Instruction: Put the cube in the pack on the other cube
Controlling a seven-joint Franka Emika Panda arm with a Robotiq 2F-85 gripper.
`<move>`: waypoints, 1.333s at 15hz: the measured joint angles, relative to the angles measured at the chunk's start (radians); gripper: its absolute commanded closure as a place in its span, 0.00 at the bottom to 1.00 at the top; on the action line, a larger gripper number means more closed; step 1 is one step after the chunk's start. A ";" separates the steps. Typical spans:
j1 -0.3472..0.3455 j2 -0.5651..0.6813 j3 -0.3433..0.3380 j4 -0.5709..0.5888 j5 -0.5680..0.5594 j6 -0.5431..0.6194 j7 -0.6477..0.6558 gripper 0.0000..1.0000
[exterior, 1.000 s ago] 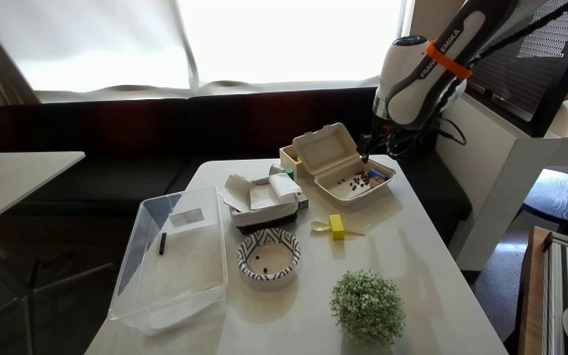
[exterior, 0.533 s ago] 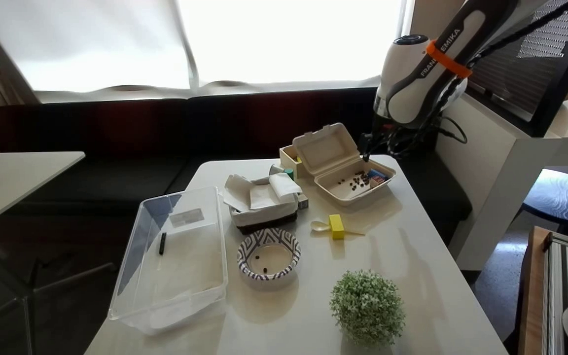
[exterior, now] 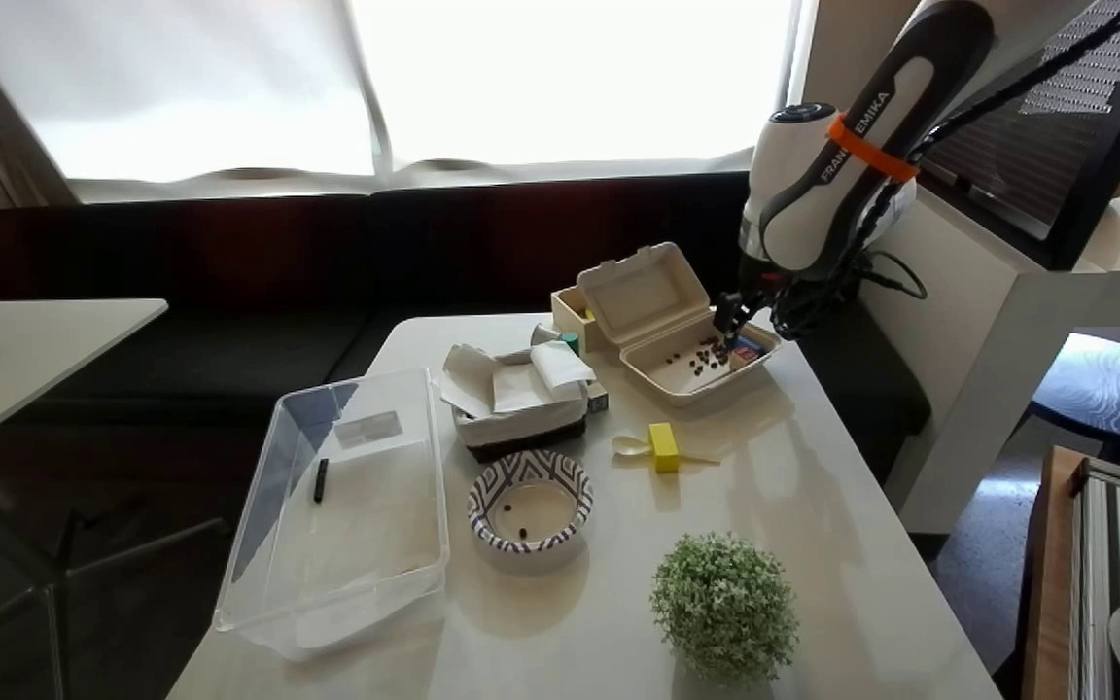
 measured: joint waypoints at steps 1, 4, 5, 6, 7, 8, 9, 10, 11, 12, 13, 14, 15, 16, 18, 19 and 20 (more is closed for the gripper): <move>0.000 0.005 0.001 0.000 0.008 0.000 -0.011 0.03; 0.002 0.018 0.005 0.000 0.020 0.000 -0.039 0.15; 0.003 0.021 0.005 0.000 0.022 0.000 -0.046 0.25; 0.005 0.024 0.005 0.000 0.024 0.000 -0.050 0.24; 0.006 0.026 0.005 0.000 0.027 0.000 -0.054 0.30; 0.007 0.027 0.006 0.000 0.030 0.000 -0.059 0.30; 0.007 0.028 0.008 0.001 0.036 0.001 -0.065 0.29; 0.007 0.029 0.010 0.002 0.042 0.001 -0.071 0.34; 0.007 0.030 0.013 0.003 0.050 0.001 -0.078 0.34; 0.007 0.031 0.016 0.004 0.056 0.001 -0.085 0.38; 0.007 0.032 0.019 0.004 0.063 0.001 -0.090 0.40; 0.007 0.032 0.022 0.005 0.070 0.001 -0.095 0.42; 0.007 0.033 0.026 0.005 0.077 0.001 -0.101 0.44; 0.007 0.035 0.028 0.005 0.082 0.001 -0.106 0.43; 0.007 0.036 0.031 0.005 0.088 0.004 -0.113 0.45; 0.007 0.037 0.031 0.006 0.089 0.004 -0.117 0.47; 0.007 0.037 0.031 0.006 0.089 0.006 -0.121 0.46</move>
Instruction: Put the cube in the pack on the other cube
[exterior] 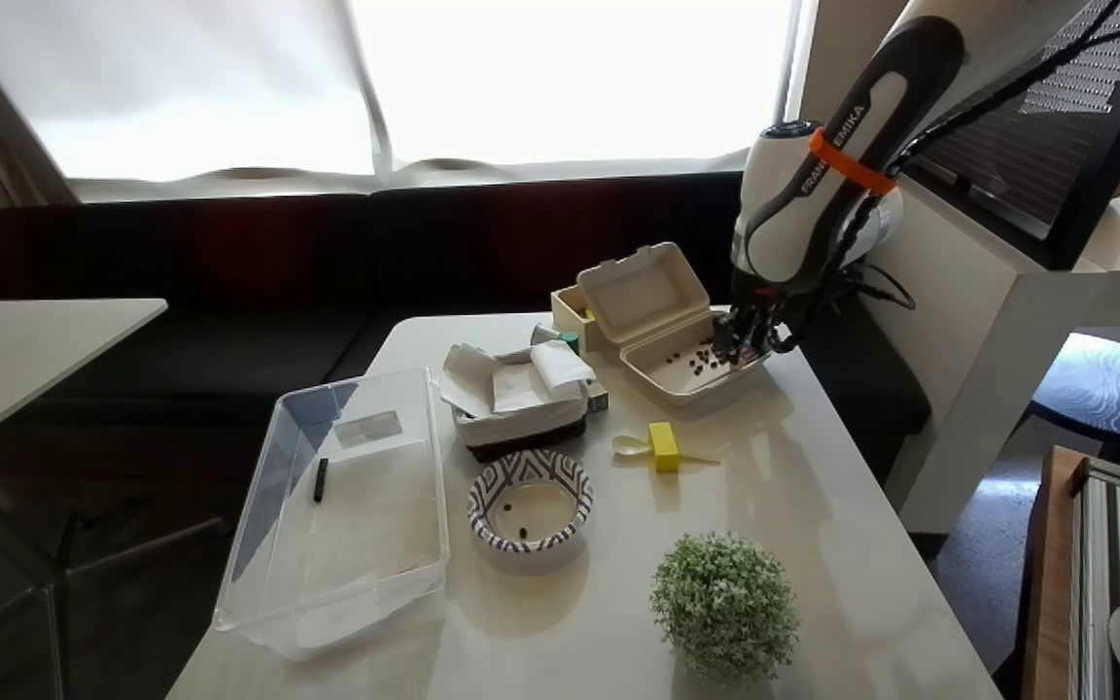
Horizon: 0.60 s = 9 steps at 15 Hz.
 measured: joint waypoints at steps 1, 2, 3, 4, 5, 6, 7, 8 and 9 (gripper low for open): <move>0.000 0.000 0.000 0.000 0.000 0.001 -0.002 0.47; -0.001 0.001 0.000 0.000 0.000 0.001 -0.004 0.44; -0.002 0.001 0.000 0.000 0.001 0.001 -0.006 0.45; -0.002 0.001 0.000 0.000 0.002 0.002 -0.009 0.43; -0.003 0.002 0.000 0.000 0.003 0.004 -0.012 0.43; -0.003 0.003 0.000 0.000 0.003 0.009 -0.014 0.44; -0.004 0.005 0.000 0.000 0.003 0.015 -0.018 0.44; -0.005 0.009 0.000 0.000 0.005 0.023 -0.022 0.45; -0.007 0.012 0.000 0.001 0.007 0.032 -0.026 0.46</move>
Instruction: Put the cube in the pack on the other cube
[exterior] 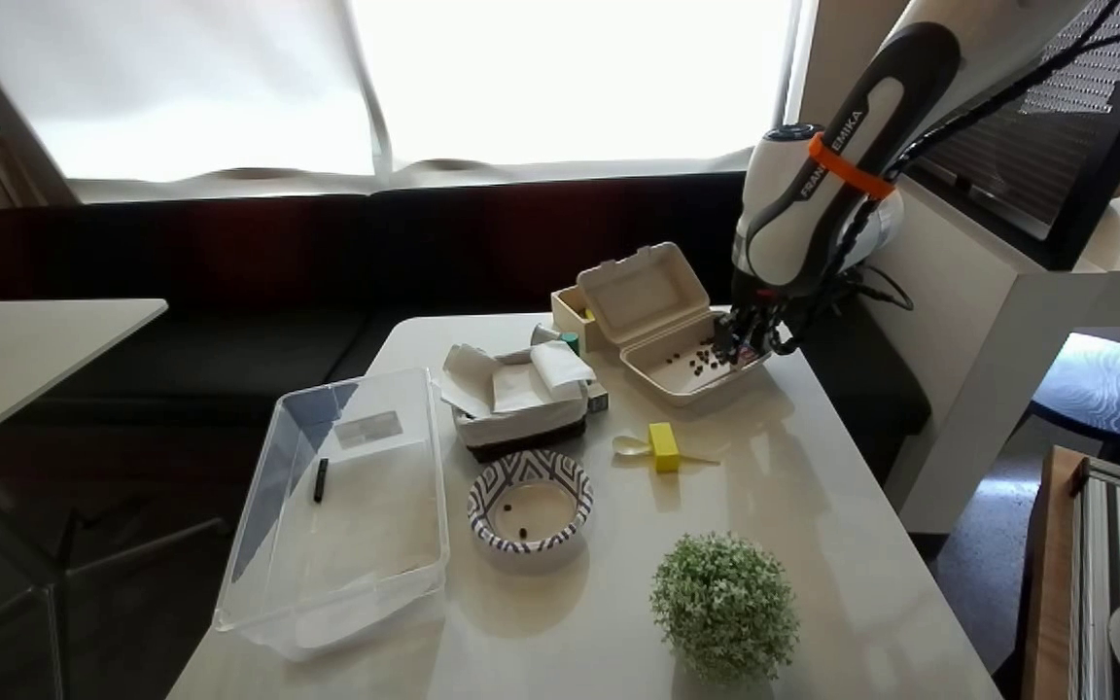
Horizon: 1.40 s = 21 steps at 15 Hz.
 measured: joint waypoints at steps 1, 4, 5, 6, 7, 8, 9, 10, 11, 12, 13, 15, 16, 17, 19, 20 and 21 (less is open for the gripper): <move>-0.001 0.004 0.001 0.000 0.003 0.009 -0.004 0.48; -0.009 0.016 0.008 0.000 0.018 0.029 -0.022 0.52; -0.013 0.018 0.012 0.000 0.022 0.035 -0.026 0.57; -0.018 0.021 0.017 0.000 0.026 0.040 -0.031 0.59; -0.021 0.024 0.020 0.000 0.028 0.044 -0.035 0.65; -0.024 0.028 0.022 0.000 0.030 0.046 -0.037 0.66; -0.026 0.030 0.024 0.001 0.030 0.046 -0.040 0.78; -0.027 0.033 0.025 0.001 0.030 0.046 -0.041 0.87; -0.027 0.033 0.025 0.002 0.030 0.047 -0.041 0.90; -0.027 0.033 0.025 0.002 0.030 0.047 -0.041 0.90; -0.026 0.033 0.025 0.002 0.030 0.047 -0.041 0.90; -0.019 0.029 0.018 0.001 0.028 0.047 -0.041 0.90; -0.013 0.022 0.011 -0.001 0.027 0.047 -0.041 0.90; -0.006 0.011 0.006 -0.006 0.026 0.045 -0.041 0.90; 0.003 -0.024 0.003 -0.023 0.026 0.043 -0.041 0.90; 0.006 -0.048 0.005 -0.035 0.027 0.041 -0.041 0.90; 0.007 -0.075 0.010 -0.049 0.028 0.033 -0.041 0.90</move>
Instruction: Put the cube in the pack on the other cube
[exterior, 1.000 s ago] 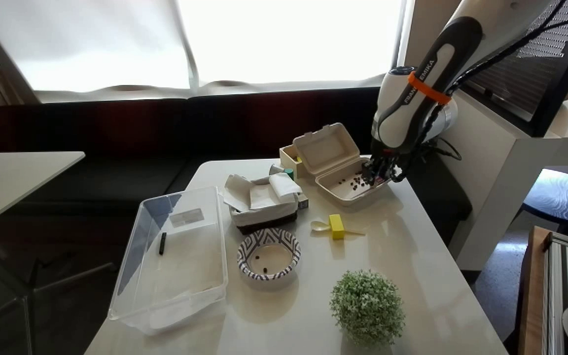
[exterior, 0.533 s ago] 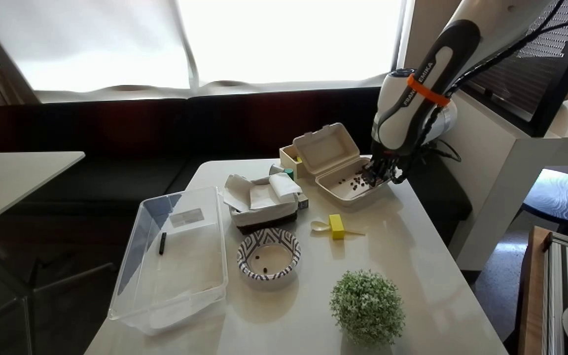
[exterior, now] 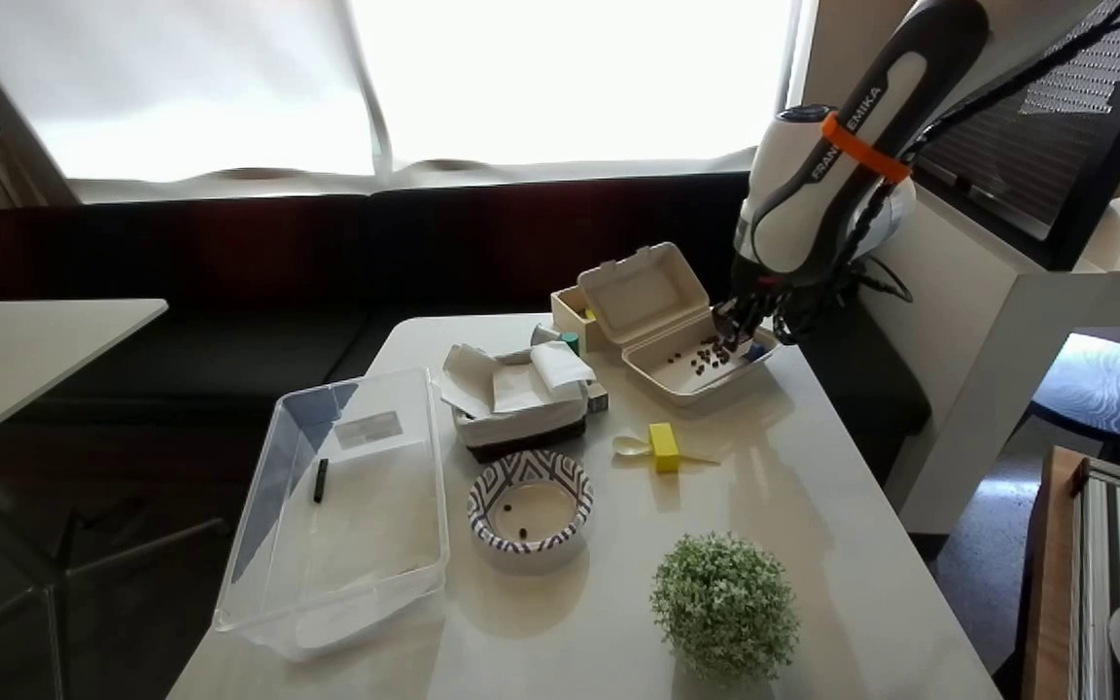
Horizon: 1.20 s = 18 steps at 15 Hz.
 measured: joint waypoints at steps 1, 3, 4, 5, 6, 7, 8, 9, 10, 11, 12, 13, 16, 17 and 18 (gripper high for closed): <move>0.000 -0.029 0.010 -0.015 0.000 -0.012 -0.002 0.90; 0.005 -0.086 0.037 -0.046 0.001 -0.028 -0.016 0.90; 0.015 -0.111 0.048 -0.059 -0.001 -0.030 -0.018 0.90; 0.029 -0.133 0.056 -0.070 -0.004 -0.033 -0.018 0.65; 0.045 -0.154 0.065 -0.077 -0.004 -0.040 -0.017 0.65; 0.060 -0.172 0.071 -0.083 -0.004 -0.048 -0.014 0.65; 0.069 -0.184 0.075 -0.088 -0.004 -0.052 -0.013 0.65; 0.074 -0.191 0.075 -0.091 -0.004 -0.054 -0.013 0.65; 0.074 -0.193 0.075 -0.093 -0.004 -0.054 -0.013 0.65; 0.073 -0.193 0.074 -0.093 -0.004 -0.054 -0.013 0.65; 0.072 -0.193 0.073 -0.094 -0.004 -0.054 -0.013 0.65; 0.072 -0.193 0.073 -0.095 -0.004 -0.054 -0.013 0.90; 0.073 -0.193 0.073 -0.093 -0.004 -0.054 -0.013 0.90; 0.077 -0.193 0.076 -0.089 -0.004 -0.053 -0.013 0.90; 0.083 -0.193 0.082 -0.081 -0.004 -0.053 -0.013 0.90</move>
